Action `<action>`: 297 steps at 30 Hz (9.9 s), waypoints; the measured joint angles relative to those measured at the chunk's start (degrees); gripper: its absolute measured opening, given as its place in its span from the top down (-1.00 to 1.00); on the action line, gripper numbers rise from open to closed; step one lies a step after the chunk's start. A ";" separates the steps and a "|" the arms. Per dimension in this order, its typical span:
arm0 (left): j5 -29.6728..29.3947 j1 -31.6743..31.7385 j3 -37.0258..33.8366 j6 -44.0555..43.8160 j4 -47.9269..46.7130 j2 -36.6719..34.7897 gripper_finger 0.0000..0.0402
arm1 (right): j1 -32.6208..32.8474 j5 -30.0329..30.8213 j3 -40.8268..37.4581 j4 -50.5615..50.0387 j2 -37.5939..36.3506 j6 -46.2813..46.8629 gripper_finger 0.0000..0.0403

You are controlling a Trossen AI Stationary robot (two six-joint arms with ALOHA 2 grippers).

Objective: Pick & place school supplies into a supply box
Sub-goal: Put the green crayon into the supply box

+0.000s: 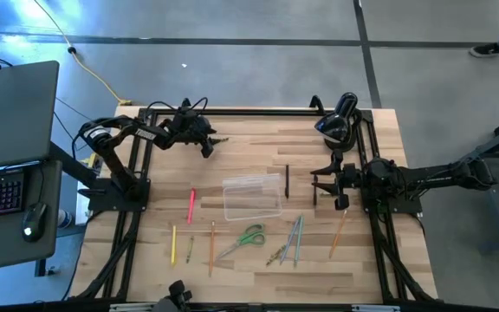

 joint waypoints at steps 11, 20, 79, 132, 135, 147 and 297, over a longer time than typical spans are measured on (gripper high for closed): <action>-7.10 -0.01 5.64 5.95 -15.84 0.00 -0.25 | -0.02 0.00 0.00 0.07 0.00 -0.20 0.27; -9.07 -0.02 13.90 9.99 -31.47 -0.04 -0.22 | 0.00 0.18 0.00 0.49 0.00 -0.19 0.27; -15.90 -9.42 17.68 -5.76 -48.38 -0.11 0.29 | -0.02 -0.96 -0.02 -3.01 0.02 -0.17 0.27; -13.29 -19.32 34.43 -8.95 -33.66 15.86 0.29 | -0.01 -4.46 -0.02 -3.47 0.04 -0.05 0.27; -13.89 -19.80 34.47 -8.52 -33.85 16.52 0.29 | -0.02 -4.59 -0.02 -3.62 0.04 -0.12 0.27; -16.65 -20.61 34.81 -0.87 -41.35 16.11 0.29 | 0.00 -4.60 -0.02 -4.50 0.02 0.22 0.27; -65.90 -76.46 -30.40 -76.12 -21.64 -29.02 -0.18 | 0.02 -1.11 14.69 17.21 37.11 -4.74 0.27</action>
